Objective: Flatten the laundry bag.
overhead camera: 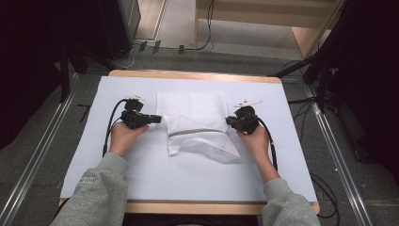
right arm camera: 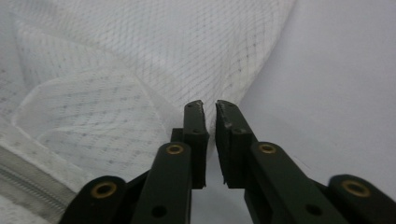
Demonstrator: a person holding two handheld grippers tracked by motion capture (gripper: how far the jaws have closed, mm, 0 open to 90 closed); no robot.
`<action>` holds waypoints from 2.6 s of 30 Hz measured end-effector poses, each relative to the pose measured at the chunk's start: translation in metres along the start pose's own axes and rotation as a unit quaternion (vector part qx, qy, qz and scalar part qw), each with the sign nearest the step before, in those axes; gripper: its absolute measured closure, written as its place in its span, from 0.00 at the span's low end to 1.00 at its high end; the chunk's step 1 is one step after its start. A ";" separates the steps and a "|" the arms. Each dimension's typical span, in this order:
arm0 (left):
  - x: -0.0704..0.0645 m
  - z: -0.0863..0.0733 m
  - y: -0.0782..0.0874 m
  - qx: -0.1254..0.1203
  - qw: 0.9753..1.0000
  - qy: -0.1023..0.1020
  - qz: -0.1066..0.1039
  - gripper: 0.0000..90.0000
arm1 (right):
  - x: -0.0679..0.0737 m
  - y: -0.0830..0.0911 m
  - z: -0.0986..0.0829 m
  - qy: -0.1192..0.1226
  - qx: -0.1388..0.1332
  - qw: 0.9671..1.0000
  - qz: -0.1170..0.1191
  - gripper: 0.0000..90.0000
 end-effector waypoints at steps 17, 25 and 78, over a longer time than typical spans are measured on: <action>-0.066 -0.040 0.037 0.030 0.999 -0.022 -0.033 0.70 | 0.039 0.076 -0.011 -0.008 -0.024 0.998 0.056 0.85; -0.084 -0.060 0.028 0.046 0.998 -0.027 -0.043 0.65 | 0.055 0.101 -0.028 0.003 -0.021 0.998 0.067 0.79; -0.080 -0.049 0.074 0.025 0.997 -0.069 -0.038 1.00 | 0.083 0.122 -0.047 0.035 0.005 0.994 0.108 0.99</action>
Point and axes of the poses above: each handheld gripper's, and its own axes: y roughly backward along the jaws, z roughly out of its top, x roughly to its left, the point moved 10 cm from there along -y, roughly forward along the jaws, and after that the axes turned 14 degrees about -x, right-handed, at the moved point
